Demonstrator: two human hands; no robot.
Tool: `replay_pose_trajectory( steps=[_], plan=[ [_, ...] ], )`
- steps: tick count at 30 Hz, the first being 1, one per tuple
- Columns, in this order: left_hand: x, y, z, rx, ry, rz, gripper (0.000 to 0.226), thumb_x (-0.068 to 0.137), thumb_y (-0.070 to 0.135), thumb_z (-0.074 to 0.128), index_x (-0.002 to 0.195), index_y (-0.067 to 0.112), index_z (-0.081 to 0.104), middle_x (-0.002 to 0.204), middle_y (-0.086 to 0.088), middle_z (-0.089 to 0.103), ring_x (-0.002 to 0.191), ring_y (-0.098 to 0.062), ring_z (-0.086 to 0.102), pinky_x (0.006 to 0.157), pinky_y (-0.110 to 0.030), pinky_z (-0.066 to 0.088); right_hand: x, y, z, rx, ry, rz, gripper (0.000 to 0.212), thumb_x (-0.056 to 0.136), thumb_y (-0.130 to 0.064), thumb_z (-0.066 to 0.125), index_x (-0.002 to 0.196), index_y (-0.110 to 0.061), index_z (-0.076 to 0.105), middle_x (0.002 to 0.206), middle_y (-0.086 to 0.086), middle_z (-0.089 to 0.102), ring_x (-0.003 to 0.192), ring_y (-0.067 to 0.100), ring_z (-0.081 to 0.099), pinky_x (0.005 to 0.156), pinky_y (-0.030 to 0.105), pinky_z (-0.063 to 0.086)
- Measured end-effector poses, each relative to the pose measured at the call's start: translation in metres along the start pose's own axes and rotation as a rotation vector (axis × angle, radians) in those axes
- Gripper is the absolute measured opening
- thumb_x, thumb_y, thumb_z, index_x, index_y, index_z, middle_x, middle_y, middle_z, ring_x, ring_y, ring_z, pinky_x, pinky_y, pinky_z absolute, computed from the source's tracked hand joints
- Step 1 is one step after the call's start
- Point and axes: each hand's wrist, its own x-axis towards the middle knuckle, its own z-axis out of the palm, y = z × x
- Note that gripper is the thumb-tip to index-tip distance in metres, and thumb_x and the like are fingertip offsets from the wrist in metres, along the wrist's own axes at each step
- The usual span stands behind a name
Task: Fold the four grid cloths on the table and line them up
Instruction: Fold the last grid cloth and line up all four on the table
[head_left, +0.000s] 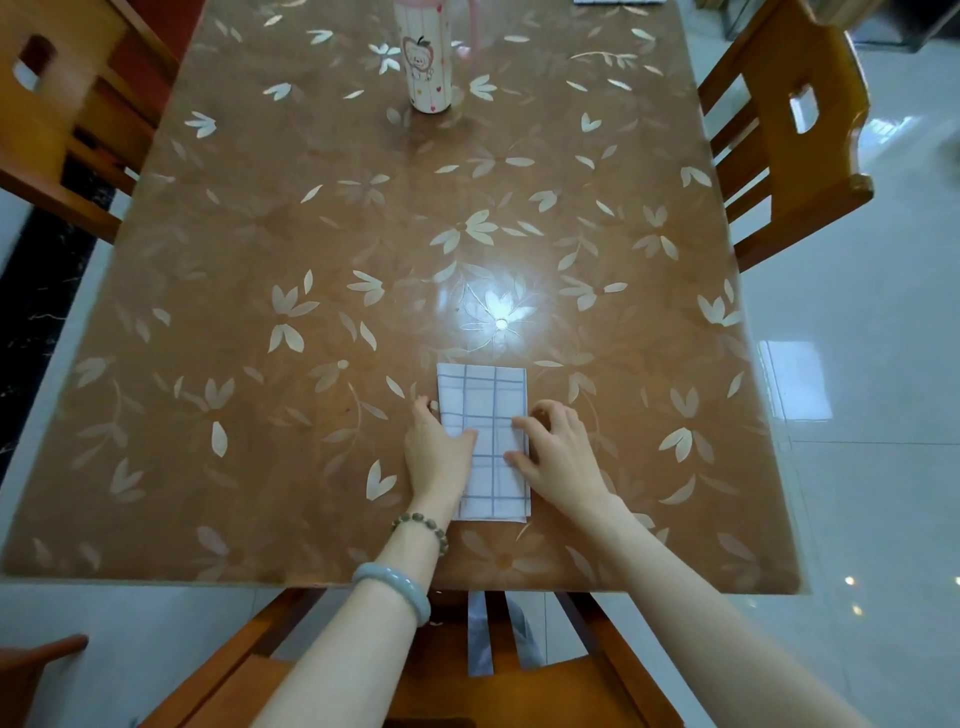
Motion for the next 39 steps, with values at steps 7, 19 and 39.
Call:
replay_pose_trajectory(
  steps=[7,19,39],
  plan=[
    [-0.001,0.003,-0.019,-0.355,-0.317,-0.107,0.012,0.085,0.008,0.069,0.09,0.017,0.064,0.094,-0.004,0.07,0.084,-0.018,0.067,0.068,-0.03,0.054,0.006,0.004,-0.012,0.183,-0.111,0.067,0.042,0.075,-0.029,0.075,0.112,-0.012,0.066,0.128,0.011,0.049,0.121,0.031,0.04,0.101,0.041,0.036],
    [-0.016,0.035,-0.085,-0.219,-0.938,-0.043,0.044,0.075,0.012,0.075,0.117,0.003,0.062,0.115,-0.015,0.069,0.105,-0.032,0.066,0.088,-0.043,0.054,0.051,-0.016,-0.107,0.762,-0.722,0.22,0.05,0.066,-0.048,0.078,0.109,-0.026,0.068,0.111,0.001,0.069,0.106,0.022,0.064,0.099,0.049,0.046],
    [-0.081,0.047,-0.109,-0.407,-0.674,-0.008,0.024,0.079,0.002,0.071,0.103,0.001,0.066,0.088,-0.013,0.075,0.074,-0.025,0.073,0.06,-0.034,0.06,-0.113,-0.029,-0.165,1.12,0.096,0.633,0.026,0.08,-0.019,0.073,0.101,-0.004,0.069,0.093,0.013,0.072,0.084,0.025,0.071,0.071,0.032,0.057]
  ],
)
